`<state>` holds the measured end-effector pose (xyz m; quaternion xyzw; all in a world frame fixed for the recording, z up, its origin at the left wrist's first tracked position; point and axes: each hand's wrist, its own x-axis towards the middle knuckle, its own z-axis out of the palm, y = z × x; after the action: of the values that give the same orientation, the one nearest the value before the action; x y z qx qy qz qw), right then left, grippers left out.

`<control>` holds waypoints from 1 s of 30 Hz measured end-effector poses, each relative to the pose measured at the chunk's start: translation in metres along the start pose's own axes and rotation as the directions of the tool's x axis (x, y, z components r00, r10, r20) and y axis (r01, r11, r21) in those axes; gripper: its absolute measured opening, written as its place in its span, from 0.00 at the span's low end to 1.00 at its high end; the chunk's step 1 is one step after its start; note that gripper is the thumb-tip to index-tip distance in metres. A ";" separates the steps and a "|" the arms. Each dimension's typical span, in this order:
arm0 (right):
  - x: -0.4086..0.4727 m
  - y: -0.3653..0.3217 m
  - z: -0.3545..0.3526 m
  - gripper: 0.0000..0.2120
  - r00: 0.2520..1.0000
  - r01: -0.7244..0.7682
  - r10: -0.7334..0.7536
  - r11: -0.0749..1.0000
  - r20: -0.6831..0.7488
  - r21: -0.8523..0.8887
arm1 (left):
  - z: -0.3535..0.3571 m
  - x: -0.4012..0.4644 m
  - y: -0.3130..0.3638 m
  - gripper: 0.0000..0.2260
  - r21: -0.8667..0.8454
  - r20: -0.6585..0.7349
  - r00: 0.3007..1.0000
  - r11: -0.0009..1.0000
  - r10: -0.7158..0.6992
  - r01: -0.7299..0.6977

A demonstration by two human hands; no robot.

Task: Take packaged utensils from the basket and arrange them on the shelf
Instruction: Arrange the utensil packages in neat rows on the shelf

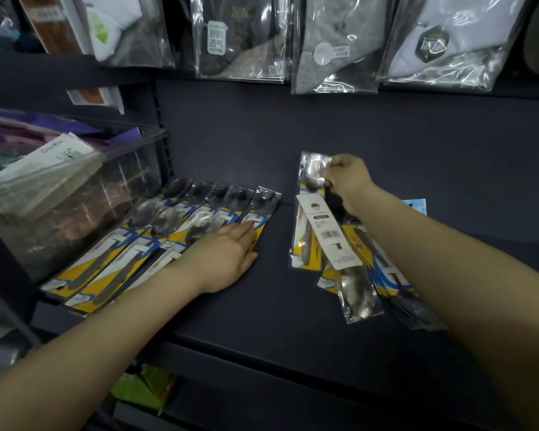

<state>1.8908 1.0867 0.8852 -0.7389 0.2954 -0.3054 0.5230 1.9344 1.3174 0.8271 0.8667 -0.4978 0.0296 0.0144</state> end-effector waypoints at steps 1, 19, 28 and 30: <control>0.000 -0.009 -0.001 0.13 1.000 0.012 -0.011 0.997 -0.010 0.077 | -0.001 -0.002 0.001 0.25 -0.090 -0.039 0.999 0.996 -0.015 0.012; -0.101 -0.025 0.037 0.03 0.931 0.103 -0.083 0.994 0.356 -0.038 | -0.027 -0.106 0.003 0.28 -0.202 -0.359 0.910 0.969 -0.205 0.139; -0.117 -0.007 0.100 0.11 0.902 0.120 0.010 0.955 0.432 -0.272 | 0.006 -0.147 -0.023 0.29 -0.108 -0.246 0.969 0.994 0.005 -0.033; -0.116 -0.006 0.107 0.06 0.917 0.204 -0.023 0.886 0.398 -0.417 | 0.011 -0.150 -0.030 0.31 -0.066 -0.220 0.975 0.997 0.024 -0.039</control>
<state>1.8986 1.2389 0.8462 -0.9010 0.2057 -0.1095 0.3660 1.8858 1.4611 0.8062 0.8491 -0.5075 0.1075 0.0991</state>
